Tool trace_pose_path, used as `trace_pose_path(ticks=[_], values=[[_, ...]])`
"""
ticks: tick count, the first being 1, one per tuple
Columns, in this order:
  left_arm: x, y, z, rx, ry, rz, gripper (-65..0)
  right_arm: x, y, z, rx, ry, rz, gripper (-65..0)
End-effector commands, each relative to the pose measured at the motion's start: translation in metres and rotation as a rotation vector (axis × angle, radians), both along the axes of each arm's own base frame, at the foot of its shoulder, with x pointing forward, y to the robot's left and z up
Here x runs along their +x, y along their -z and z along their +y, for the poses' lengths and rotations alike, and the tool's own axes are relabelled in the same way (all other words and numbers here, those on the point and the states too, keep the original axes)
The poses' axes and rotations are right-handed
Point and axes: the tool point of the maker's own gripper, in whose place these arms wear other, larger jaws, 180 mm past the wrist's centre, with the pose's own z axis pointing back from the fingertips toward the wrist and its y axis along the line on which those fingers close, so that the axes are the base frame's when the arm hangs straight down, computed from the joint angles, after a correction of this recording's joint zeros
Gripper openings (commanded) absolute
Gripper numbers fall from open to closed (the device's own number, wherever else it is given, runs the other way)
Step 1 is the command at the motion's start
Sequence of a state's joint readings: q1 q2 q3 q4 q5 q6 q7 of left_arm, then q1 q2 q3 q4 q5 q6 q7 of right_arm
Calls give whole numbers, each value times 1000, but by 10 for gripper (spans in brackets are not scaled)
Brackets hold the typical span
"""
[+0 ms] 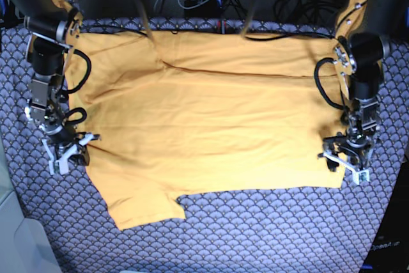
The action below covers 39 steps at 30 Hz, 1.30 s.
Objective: Fold the T-shirt properly
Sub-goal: 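Move the left gripper along the shirt side toward the hem, then lower both grippers onto the shirt's side edges and grasp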
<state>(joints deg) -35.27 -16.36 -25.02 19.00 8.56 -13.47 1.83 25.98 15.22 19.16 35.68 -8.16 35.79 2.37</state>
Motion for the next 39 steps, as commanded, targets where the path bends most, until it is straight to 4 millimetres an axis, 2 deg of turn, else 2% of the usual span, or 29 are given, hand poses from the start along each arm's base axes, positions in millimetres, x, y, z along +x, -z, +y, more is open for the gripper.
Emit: trace_pose_path(ticks=[1,8,11,13,18,19,25,34,36,39], values=[[20,-29,5,24,3,-87,-247,15,-25,-7,2,5,-73,-650],[19,-29,14,58,-45,-96,-247,15,-25,-7,2,5,-73,-650],[18,-30,14,61,-45,-106,-267,15,-25,-7,2,5,-73,-650],[18,-29,14,62,-43,-103,-345,15,-25,-7,1,5,-74,-650],[17,-27,14,64,-47,-98,-594,14,-27,-14,-8,12,-77,-650],[17,-27,14,64,-47,-98,-611,14,-28,-15,-9,13,-77,-650],[8,-17,14,62,-46,-77,-611,13,-28,-21,-20,16,-73,-650],[6,-13,14,51,-42,-32,-615,11,-24,-21,-27,14,-44,-650],[14,-29,18,69,-43,-57,-615,12,-25,-21,-28,14,-46,-650],[13,-40,22,94,-40,-52,-615,12,-25,-22,-29,13,-48,-650]])
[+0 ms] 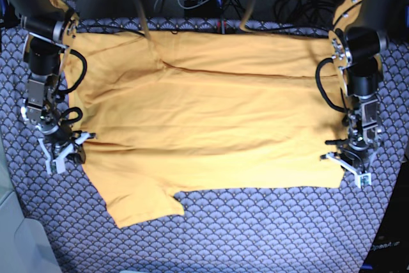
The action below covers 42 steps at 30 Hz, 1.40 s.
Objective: Fold the T-shirt properly
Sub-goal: 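Lower both grippers onto the shirt's side edges and grasp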
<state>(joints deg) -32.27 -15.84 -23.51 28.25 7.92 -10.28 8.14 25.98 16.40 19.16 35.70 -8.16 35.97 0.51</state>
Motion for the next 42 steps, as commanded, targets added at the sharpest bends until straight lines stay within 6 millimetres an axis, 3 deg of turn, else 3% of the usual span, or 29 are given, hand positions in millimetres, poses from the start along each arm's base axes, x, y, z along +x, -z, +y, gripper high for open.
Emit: trace_pose_path(ticks=[1,8,15,18,21,24,26,29,33,42], values=[[16,-33,11,34,-10,-80,-615,16,-28,-11,-8,10,-81,-650],[12,-66,-2,85,14,-98,-615,16,-33,-3,14,-37,-92,-650],[10,-67,-8,85,17,-100,-607,7,-35,-1,-15,-58,-107,-650],[10,-64,-8,81,17,-98,-506,7,-35,-1,-15,-58,-107,-650],[16,-70,-9,81,23,-139,-336,7,-35,0,-16,-59,-106,-650],[15,-55,-11,63,23,-121,-239,7,-36,-2,-16,-56,-107,-650],[19,-53,-12,51,20,-132,-238,7,-36,-2,-17,-57,-107,-650],[15,-33,-13,28,12,-108,-238,7,-36,-3,-21,-57,-106,-650],[9,-21,-2,4,-25,-110,-238,7,-36,-4,-22,-55,-106,-650],[9,-26,10,-3,-61,-137,-238,7,-36,-4,-20,-54,-107,-650]])
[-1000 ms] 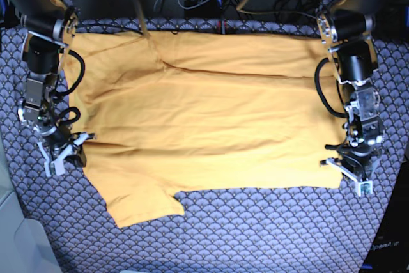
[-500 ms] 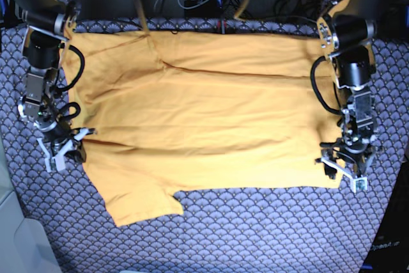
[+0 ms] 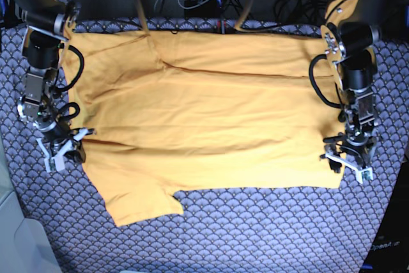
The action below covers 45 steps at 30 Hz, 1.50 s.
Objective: Fold the T-shirt properly
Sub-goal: 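Lower both grippers onto the shirt's side edges and grasp, then lift the side edges with both grippers and fold them toward the collar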
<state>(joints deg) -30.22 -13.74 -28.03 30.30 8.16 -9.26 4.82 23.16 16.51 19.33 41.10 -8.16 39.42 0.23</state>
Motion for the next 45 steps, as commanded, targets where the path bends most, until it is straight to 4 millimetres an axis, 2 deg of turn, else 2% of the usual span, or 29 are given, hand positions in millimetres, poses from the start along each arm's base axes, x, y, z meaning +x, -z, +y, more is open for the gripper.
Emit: trace_pose_path(ticks=[1,3,8,12,16,19,23,25,31,33,35,38,40,42,45], values=[[14,-25,12,25,-7,-67,-238,15,-27,-9,0,5,-79,-650],[11,-16,9,3,-11,-46,-238,14,-26,-7,0,3,-77,-650],[18,-10,3,-33,-14,-48,-238,14,-26,-8,-2,1,-76,-650],[12,4,-3,-46,-6,-37,-238,14,-26,-10,-4,5,-77,-650],[12,6,-8,-55,1,-38,-241,14,-26,-10,-4,5,-77,-650],[12,7,-9,-62,-2,-36,-324,14,-26,-10,-4,5,-77,-650],[9,10,-8,-58,0,-27,-566,14,-26,-10,-4,5,-77,-650],[9,10,-6,-56,-2,-24,-650,14,-26,-9,-2,4,-77,-650],[-2,24,-6,-76,-3,61,-650,14,-27,-9,-3,6,-79,-650],[3,14,-3,-62,-3,37,-650,15,-29,-10,-4,5,-83,-650],[-2,14,0,-53,-2,59,-650,15,-29,-10,-4,5,-83,-650],[0,-2,5,-23,-1,53,-650,16,-30,-10,-6,6,-86,-650],[-3,-8,0,-8,8,52,-650,15,-31,-14,-15,6,-85,-650],[-4,-24,-1,21,14,30,-650,18,-40,-16,-30,3,-109,-650],[-7,-40,-5,47,25,22,-650,9,-45,-17,-64,-6,-132,-650]])
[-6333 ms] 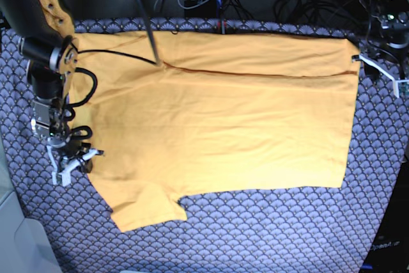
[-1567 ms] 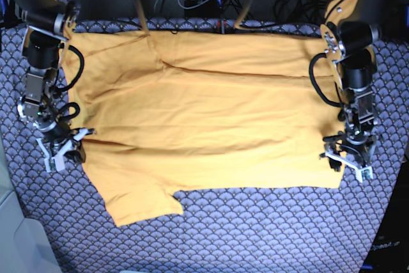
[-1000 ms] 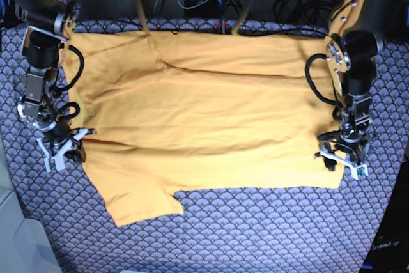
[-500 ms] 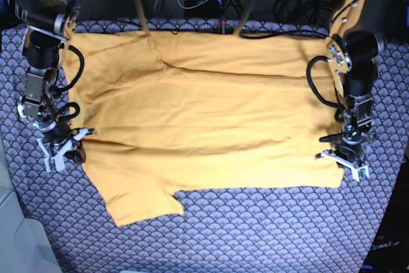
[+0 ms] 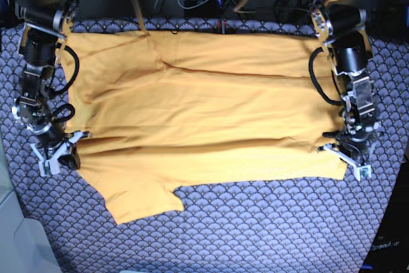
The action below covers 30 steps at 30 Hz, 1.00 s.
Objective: Fold the T-shirt properly
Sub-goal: 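Lift the side edges with both grippers and fold them toward the collar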
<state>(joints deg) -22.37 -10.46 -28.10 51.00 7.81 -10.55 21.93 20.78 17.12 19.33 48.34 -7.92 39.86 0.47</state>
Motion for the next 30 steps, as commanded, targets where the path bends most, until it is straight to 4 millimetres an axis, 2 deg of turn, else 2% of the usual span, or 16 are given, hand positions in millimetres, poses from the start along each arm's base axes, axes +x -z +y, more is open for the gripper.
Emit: trace_pose_path(ticks=[1,3,10,17,19,22,27,30], values=[[17,-33,7,26,8,-80,-650,6,-24,-9,-18,4,-71,-650],[18,-42,0,27,42,-81,-650,-2,-27,-8,-54,-10,-74,-650],[-4,-54,-2,76,59,-56,-650,-30,-34,3,-148,-46,-67,-650],[-36,-65,12,113,10,-48,-650,-63,-36,16,-214,-82,-57,-650],[-48,-67,22,125,-16,-42,-650,-76,-35,19,-234,-96,-53,-650],[-56,-68,25,137,-23,-30,-650,-91,-36,23,-257,-113,-50,-650],[-68,-67,18,155,56,3,-650,-115,-40,21,-257,-92,-58,-650],[-76,-64,23,150,68,37,-650,-129,-46,17,-260,-68,-63,-650]])
